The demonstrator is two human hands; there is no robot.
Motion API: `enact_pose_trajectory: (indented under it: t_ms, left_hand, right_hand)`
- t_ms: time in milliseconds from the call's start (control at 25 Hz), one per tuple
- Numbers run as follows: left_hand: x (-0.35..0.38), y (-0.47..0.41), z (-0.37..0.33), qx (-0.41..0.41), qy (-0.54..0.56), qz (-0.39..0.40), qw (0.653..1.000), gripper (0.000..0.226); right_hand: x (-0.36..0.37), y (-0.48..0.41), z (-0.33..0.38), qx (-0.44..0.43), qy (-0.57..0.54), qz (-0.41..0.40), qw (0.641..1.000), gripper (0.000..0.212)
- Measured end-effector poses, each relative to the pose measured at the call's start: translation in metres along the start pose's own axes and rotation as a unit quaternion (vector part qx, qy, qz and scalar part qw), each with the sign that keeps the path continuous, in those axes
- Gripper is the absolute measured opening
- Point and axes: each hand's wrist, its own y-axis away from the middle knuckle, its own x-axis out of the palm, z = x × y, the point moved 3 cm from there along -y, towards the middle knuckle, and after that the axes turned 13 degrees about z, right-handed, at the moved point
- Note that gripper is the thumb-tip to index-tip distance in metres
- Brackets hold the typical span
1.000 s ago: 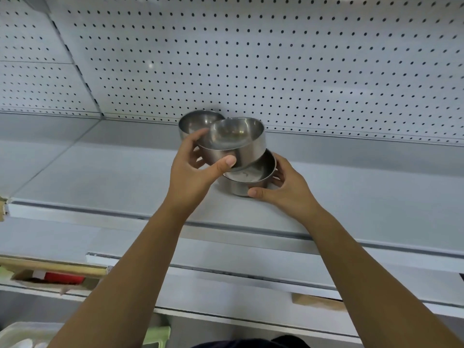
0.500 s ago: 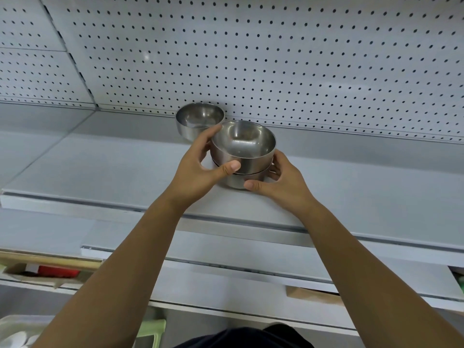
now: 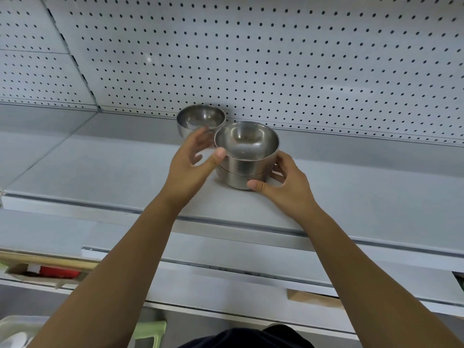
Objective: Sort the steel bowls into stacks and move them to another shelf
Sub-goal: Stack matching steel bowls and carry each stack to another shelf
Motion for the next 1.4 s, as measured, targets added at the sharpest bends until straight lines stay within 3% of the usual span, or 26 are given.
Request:
enact_pose_trajectory:
  t_ms: [120, 200, 480, 560, 880, 1160, 1400]
  left_hand:
    - [-0.017, -0.010, 0.008, -0.022, -0.009, -0.137, 0.990, 0.065]
    - [-0.029, -0.022, 0.013, -0.047, -0.022, -0.177, 0.983, 0.069]
    - [-0.056, -0.062, 0.046, -0.098, -0.043, -0.095, 0.990, 0.070]
    - [-0.057, -0.064, 0.051, -0.099, -0.057, -0.078, 0.990, 0.061]
    - [-0.052, -0.064, 0.054, -0.097, -0.048, -0.144, 0.984, 0.029]
    - [-0.049, -0.044, 0.028, -0.042, 0.000, -0.160, 0.986, 0.029]
    - [-0.056, -0.021, -0.033, 0.070, 0.028, -0.150, 0.986, 0.030]
  right_hand:
    - [-0.003, 0.002, -0.002, -0.004, -0.005, -0.013, 1.000, 0.087]
    - [-0.003, 0.001, -0.001, -0.005, -0.002, -0.003, 1.000, 0.087]
    - [-0.001, -0.001, -0.003, 0.018, -0.001, 0.052, 0.999, 0.110]
    - [0.000, -0.002, -0.004, 0.021, 0.005, 0.047, 0.999, 0.109]
    - [-0.001, -0.004, -0.005, 0.030, 0.000, 0.027, 0.999, 0.104]
    - [-0.005, -0.005, -0.005, 0.027, -0.001, 0.039, 0.999, 0.102]
    - [-0.005, -0.004, -0.005, 0.026, -0.007, 0.043, 0.999, 0.103]
